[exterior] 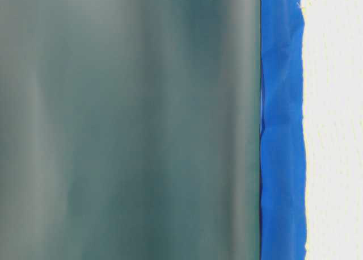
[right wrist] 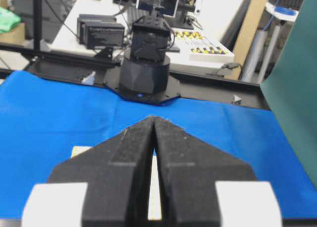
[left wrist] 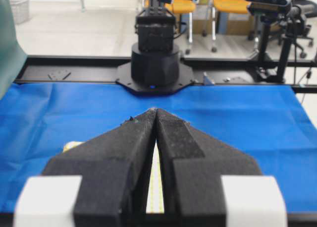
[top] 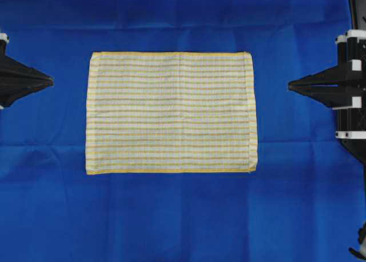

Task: Fold the yellow towel.
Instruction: 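Move both grippers to the towel's far corners and grasp them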

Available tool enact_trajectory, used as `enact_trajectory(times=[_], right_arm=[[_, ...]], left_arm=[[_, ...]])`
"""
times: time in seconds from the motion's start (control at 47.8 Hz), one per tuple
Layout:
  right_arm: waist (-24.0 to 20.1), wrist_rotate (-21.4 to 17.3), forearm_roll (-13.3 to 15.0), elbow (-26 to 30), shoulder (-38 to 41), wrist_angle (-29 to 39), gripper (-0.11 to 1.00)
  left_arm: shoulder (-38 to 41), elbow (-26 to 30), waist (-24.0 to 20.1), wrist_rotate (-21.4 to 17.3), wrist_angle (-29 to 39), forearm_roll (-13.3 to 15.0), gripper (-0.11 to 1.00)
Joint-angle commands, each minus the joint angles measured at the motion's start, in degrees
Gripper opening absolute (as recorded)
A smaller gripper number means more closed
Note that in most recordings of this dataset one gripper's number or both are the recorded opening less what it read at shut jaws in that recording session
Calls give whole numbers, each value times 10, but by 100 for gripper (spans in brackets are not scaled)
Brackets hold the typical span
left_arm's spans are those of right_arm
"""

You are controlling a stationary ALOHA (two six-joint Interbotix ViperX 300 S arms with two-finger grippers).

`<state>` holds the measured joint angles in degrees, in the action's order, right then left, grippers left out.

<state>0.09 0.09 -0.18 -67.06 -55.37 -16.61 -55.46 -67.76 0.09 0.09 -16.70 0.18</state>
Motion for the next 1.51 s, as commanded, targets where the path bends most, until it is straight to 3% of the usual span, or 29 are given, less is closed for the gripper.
enact_trajectory(times=[0.0,0.293,0.502,0.732,0.795,0.837,1.025,1.067,1.109,1.276,1.485], right_arm=[[13,-3,-1,15,11,3,1],[94,-8,-23,61,80,124,1],[189,-16,-41,65,154,142,1],[244,-17,-41,79,255,159,2],[252,-17,-41,83,281,159,3],[258,-17,-41,87,302,159,10],[278,-17,-41,92,364,137,65],[280,-17,-41,92,378,126,74],[282,-17,-41,91,391,119,75],[285,-17,-41,94,435,109,60],[292,-17,-50,95,478,105,62]], left_arm=[[10,5,-19,-4,-4,29,1],[50,1,-62,-13,-1,28,1],[132,4,-112,-47,0,27,2],[234,9,-173,-56,-11,28,3],[263,9,-185,-55,-22,28,10],[282,10,-193,-54,-30,28,21],[374,21,-213,-58,-54,28,74],[392,25,-214,-59,-57,28,81],[410,27,-218,-59,-62,28,80],[468,35,-238,-59,-81,28,77],[524,34,-265,-59,-100,28,77]])
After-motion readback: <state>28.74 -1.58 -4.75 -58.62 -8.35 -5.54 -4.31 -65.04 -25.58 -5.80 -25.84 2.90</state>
